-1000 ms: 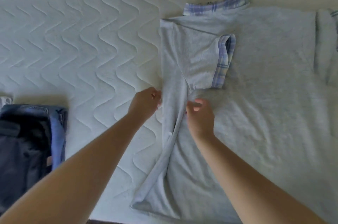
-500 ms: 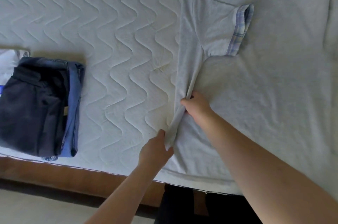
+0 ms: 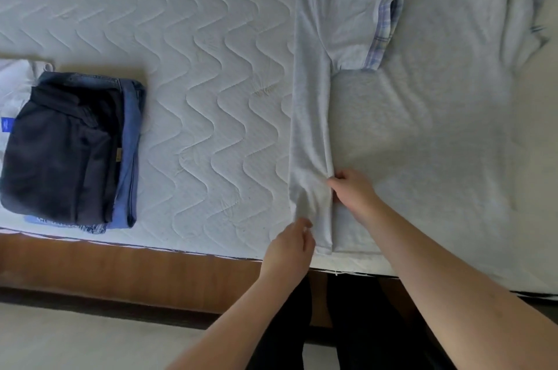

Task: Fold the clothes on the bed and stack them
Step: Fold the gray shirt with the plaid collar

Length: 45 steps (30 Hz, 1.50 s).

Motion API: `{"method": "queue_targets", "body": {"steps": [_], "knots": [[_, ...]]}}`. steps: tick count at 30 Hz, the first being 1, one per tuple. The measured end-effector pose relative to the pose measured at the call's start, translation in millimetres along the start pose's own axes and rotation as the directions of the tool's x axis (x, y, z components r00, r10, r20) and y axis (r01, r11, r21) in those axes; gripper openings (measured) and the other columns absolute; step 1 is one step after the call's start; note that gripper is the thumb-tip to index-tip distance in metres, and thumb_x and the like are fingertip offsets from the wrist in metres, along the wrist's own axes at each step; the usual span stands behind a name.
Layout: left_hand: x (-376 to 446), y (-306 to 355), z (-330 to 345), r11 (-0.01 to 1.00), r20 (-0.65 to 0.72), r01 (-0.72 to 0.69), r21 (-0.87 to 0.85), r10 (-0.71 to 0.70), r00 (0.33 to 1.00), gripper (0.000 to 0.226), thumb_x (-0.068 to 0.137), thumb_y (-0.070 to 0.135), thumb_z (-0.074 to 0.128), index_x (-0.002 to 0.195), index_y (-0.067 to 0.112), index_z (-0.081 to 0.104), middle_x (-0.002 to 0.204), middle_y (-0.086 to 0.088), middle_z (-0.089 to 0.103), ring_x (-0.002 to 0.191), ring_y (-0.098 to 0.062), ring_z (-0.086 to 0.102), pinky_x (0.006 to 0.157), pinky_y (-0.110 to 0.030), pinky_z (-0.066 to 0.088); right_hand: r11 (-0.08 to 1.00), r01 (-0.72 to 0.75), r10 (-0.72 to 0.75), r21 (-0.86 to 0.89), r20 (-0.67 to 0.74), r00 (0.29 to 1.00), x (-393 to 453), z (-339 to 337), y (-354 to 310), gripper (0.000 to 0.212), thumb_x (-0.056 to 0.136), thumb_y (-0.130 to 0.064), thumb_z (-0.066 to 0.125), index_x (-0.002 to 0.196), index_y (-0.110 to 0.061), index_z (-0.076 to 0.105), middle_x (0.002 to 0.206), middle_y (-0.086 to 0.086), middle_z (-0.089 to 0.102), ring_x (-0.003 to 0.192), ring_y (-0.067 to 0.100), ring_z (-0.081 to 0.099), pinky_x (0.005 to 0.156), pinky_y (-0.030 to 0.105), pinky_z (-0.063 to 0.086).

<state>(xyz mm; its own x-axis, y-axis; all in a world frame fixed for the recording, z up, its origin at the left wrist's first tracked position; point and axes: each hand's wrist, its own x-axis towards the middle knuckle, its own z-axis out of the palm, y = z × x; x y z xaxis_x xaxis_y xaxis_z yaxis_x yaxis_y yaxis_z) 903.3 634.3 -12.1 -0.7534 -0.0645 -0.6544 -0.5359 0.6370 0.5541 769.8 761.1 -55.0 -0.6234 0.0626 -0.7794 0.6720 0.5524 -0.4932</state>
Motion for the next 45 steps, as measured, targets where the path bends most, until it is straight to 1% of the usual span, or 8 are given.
{"method": "queue_targets", "body": {"steps": [3,8,12,15,18,24,36,45], "knots": [[5,-20,7,0.998,-0.151,-0.009,0.065,0.019,0.988,0.033,0.095,0.023,0.049,0.128,0.019,0.049,0.123,-0.002,0.052,0.110,-0.022,0.053,0.093,-0.040,0.046,0.991,0.019,-0.024,-0.133,-0.033,0.999,-4,0,19,0.011,0.085,-0.029,0.062,0.088,-0.020,0.067,0.087,0.006,0.072,0.088,0.027,0.068,0.078,0.032,0.052],[12,-39,21,0.988,-0.003,0.102,-0.113,-0.103,0.995,0.064,0.088,0.042,0.065,0.140,0.022,0.033,0.128,0.009,0.049,0.112,-0.011,0.051,0.089,-0.033,0.048,0.946,0.158,-0.120,-0.281,0.148,0.982,-15,9,46,0.021,0.084,-0.042,0.068,0.079,-0.023,0.061,0.065,-0.010,0.061,0.060,0.003,0.058,0.053,0.021,0.041],[17,-40,26,0.863,-0.054,0.297,-0.408,-0.348,0.936,0.029,0.097,0.040,0.053,0.118,0.021,0.053,0.099,0.003,0.068,0.087,-0.016,0.065,0.077,-0.039,0.053,0.962,0.147,-0.080,-0.231,0.279,0.957,-23,20,64,0.012,0.087,-0.029,0.069,0.093,-0.019,0.067,0.069,-0.009,0.063,0.066,0.009,0.063,0.061,0.024,0.049],[13,-48,26,0.868,-0.048,0.318,-0.382,-0.362,0.931,0.021,0.099,0.036,0.051,0.099,0.018,0.061,0.086,-0.003,0.068,0.081,-0.023,0.065,0.078,-0.046,0.053,0.984,0.049,0.008,-0.173,0.311,0.950,-30,23,75,0.019,0.092,-0.028,0.064,0.098,-0.011,0.068,0.085,0.006,0.072,0.080,0.024,0.071,0.077,0.041,0.058],[6,-56,30,0.844,0.008,0.358,-0.399,-0.387,0.922,0.021,0.099,0.036,0.052,0.099,0.018,0.063,0.082,-0.003,0.071,0.073,-0.019,0.069,0.074,-0.043,0.057,0.995,0.013,0.017,-0.101,0.290,0.957,-36,17,85,0.021,0.093,-0.028,0.063,0.086,-0.009,0.068,0.058,-0.007,0.069,0.056,0.010,0.069,0.052,0.020,0.054],[-1,-64,32,0.893,-0.021,0.364,-0.266,-0.382,0.924,0.017,0.100,0.041,0.049,0.091,0.030,0.058,0.074,0.009,0.068,0.059,0.008,0.061,0.054,-0.017,0.039,0.928,0.167,-0.127,-0.333,0.140,0.982,-59,29,98,0.021,0.090,-0.038,0.063,0.080,-0.021,0.057,0.064,-0.004,0.066,0.060,0.010,0.064,0.060,0.031,0.049],[-2,-69,31,0.914,0.034,0.387,-0.122,-0.386,0.922,0.025,0.093,0.047,0.054,0.084,0.025,0.059,0.070,0.007,0.066,0.065,-0.006,0.061,0.057,-0.025,0.044,0.762,0.066,0.037,-0.645,0.144,0.989,-61,32,80,0.040,0.085,-0.055,0.062,0.066,-0.020,0.055,0.064,-0.001,0.062,0.058,0.017,0.058,0.049,0.025,0.035],[5,-42,7,0.970,-0.151,0.242,0.028,-0.235,0.960,0.033,0.090,0.056,0.049,0.079,0.026,0.042,0.065,0.007,0.055,0.057,-0.011,0.053,0.048,-0.027,0.035,0.782,-0.047,0.183,-0.621,0.156,0.971,-60,-5,68,0.036,0.089,-0.055,0.056,0.076,-0.022,0.056,0.083,0.000,0.070,0.078,0.021,0.067,0.077,0.030,0.054]]}}
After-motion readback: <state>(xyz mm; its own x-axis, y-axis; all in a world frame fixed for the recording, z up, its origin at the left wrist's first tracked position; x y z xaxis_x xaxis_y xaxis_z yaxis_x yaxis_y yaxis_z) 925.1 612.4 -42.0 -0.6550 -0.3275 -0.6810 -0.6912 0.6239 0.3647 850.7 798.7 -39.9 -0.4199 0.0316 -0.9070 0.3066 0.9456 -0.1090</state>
